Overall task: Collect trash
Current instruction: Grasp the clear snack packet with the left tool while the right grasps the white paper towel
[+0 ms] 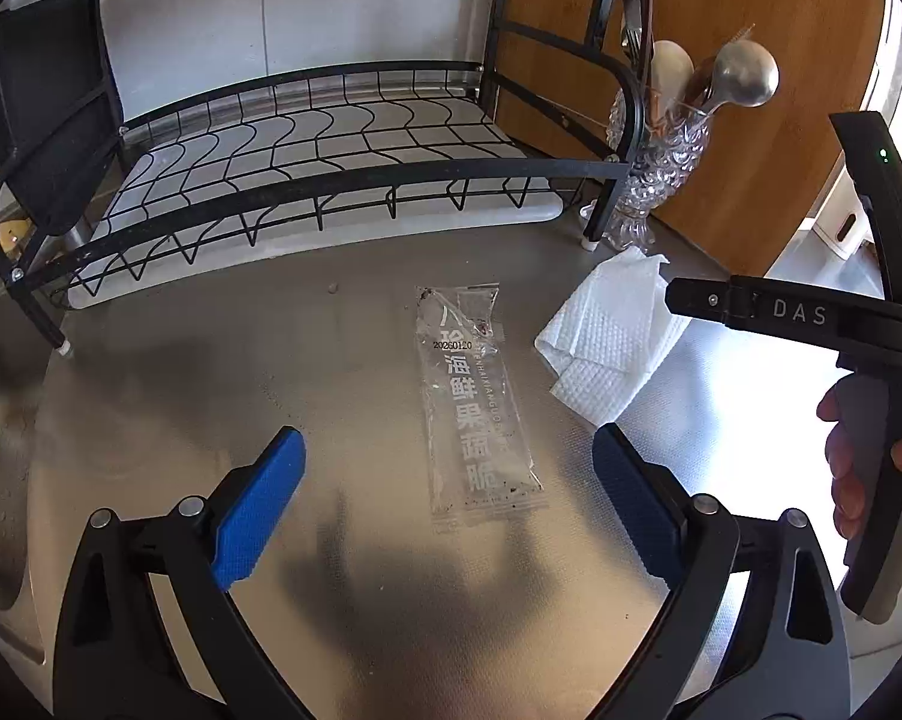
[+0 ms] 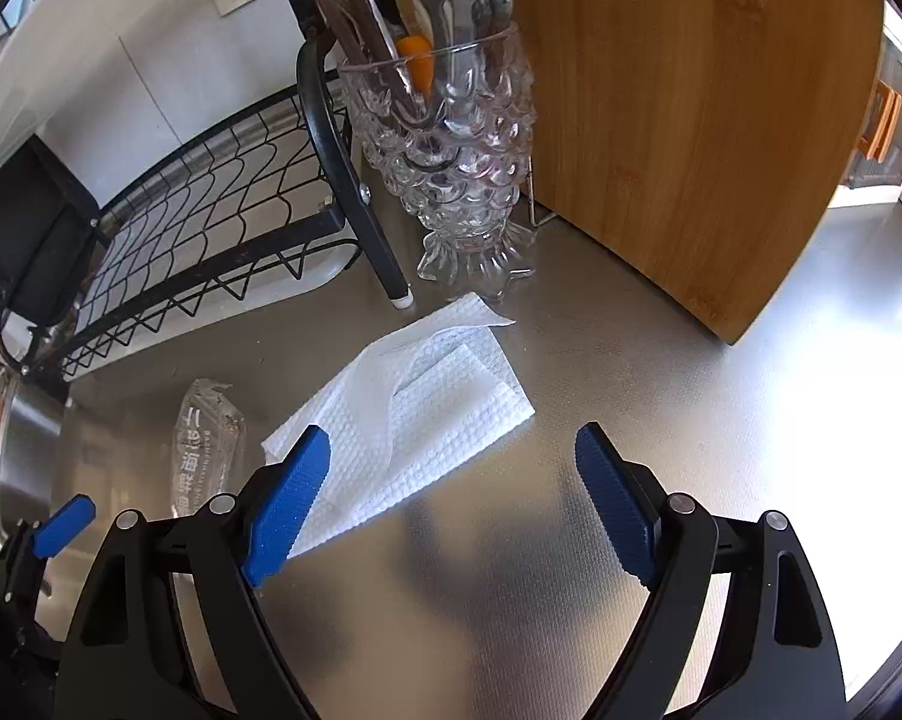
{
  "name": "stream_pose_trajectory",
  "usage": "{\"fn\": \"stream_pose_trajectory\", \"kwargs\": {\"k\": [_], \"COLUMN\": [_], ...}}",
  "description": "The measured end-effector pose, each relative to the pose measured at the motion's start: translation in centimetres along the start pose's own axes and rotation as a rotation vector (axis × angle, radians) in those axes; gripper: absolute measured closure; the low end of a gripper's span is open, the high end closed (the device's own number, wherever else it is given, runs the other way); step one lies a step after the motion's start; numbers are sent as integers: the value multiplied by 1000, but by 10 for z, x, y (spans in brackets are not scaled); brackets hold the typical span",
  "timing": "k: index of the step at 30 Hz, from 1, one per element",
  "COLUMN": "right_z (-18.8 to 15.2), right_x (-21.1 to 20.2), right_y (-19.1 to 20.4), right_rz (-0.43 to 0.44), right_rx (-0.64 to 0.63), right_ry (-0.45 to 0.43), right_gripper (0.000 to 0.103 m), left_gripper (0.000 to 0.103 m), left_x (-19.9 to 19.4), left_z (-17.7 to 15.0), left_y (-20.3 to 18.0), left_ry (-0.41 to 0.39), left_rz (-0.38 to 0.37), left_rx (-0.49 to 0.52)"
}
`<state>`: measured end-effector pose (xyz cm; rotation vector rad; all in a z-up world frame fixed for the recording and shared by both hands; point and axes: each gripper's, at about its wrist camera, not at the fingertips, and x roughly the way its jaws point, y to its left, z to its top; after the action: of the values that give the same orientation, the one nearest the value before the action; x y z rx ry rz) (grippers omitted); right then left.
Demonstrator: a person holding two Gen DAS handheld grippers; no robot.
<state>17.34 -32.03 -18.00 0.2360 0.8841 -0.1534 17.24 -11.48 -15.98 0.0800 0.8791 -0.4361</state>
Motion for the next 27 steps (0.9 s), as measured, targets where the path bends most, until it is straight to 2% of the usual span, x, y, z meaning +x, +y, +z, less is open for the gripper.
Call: {"fn": "stream_pose_trajectory", "kwargs": {"k": [6,8,13,15,17,18,19,20,22,24,27], "right_z": [-1,-1,-4,-6,-7,-8,-8,-7,-6,-6,-7], "right_x": [21,25,32,32,32,32,31,31,31,31,31], "right_y": [9,12,17,18,21,22,22,23,25,29,29], "right_rz": [-14,-19,-43,-68,-101,-98,-90,-84,-67,-58,-15], "right_rx": [-27,-40,-75,-86,-108,-112,-111,-110,-106,-102,-77], "right_ry": [21,23,27,18,5,1,0,3,15,22,33], "right_gripper": [20,24,27,33,53,57,70,83,95,99,100], "left_gripper": [22,24,42,44,49,54,57,65,69,79,85], "left_x": [20,25,38,37,37,36,35,35,35,33,31], "left_z": [4,5,2,2,2,1,1,1,2,1,0], "left_y": [0,1,0,-2,-4,-5,-6,-6,-8,-8,-7], "left_ry": [36,42,88,80,80,78,75,72,72,74,72], "left_rz": [5,15,-3,6,4,7,12,21,20,5,-17], "left_rx": [8,13,22,40,53,59,67,75,77,66,47]}}
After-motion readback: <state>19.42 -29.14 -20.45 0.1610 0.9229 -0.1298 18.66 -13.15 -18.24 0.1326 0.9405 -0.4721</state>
